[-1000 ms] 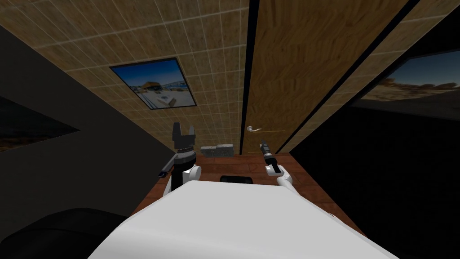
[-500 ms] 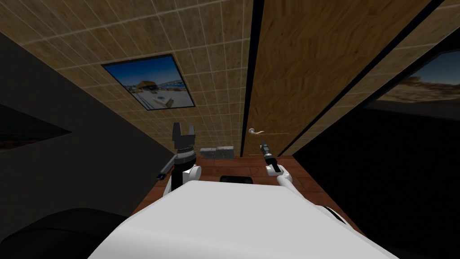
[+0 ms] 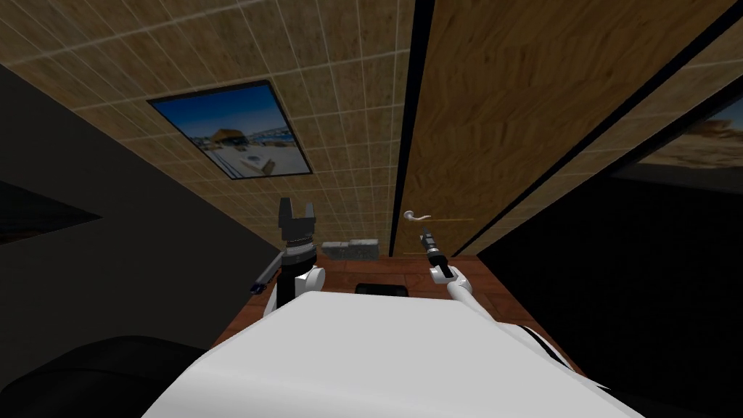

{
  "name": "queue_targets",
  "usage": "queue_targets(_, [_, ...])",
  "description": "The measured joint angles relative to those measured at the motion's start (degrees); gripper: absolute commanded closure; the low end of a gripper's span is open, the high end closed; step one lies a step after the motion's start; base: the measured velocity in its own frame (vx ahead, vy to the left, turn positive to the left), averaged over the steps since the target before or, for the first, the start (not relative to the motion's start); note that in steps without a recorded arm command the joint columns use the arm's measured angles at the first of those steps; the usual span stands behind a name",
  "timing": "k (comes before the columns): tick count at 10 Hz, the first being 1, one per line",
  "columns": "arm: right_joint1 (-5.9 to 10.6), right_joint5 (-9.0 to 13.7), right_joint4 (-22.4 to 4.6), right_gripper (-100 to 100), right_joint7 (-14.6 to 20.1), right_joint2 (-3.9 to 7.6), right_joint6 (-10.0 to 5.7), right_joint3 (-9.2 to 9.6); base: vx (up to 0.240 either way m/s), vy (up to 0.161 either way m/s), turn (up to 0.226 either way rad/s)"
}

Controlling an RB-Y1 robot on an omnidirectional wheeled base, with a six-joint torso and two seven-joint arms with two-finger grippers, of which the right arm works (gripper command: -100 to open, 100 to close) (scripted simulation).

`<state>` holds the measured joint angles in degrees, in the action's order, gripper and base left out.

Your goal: Pull the door open

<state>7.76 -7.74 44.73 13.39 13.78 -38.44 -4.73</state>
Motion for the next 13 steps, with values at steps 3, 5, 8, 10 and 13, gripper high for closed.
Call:
queue_targets(3, [0.80, 1.4, -2.5, -100, -1.1, 0.66, -0.46, -2.98, 0.054, -0.015, 0.289])
queue_targets(5, [0.56, 2.3, -3.1, -100, -1.7, 1.30, -0.50, -4.86, 0.051, -0.015, 0.261])
queue_targets(8, [1.70, 3.9, -6.6, -100, -2.7, 2.36, -1.42, -8.21, 0.050, -0.027, 0.234])
queue_targets(10, [1.45, 5.0, -7.3, -100, -3.8, 2.79, -1.57, -10.71, 0.071, -0.053, 0.286])
queue_targets(13, [1.63, 6.0, -8.7, -100, -4.3, 3.59, -1.87, -12.69, 0.027, -0.022, 0.132])
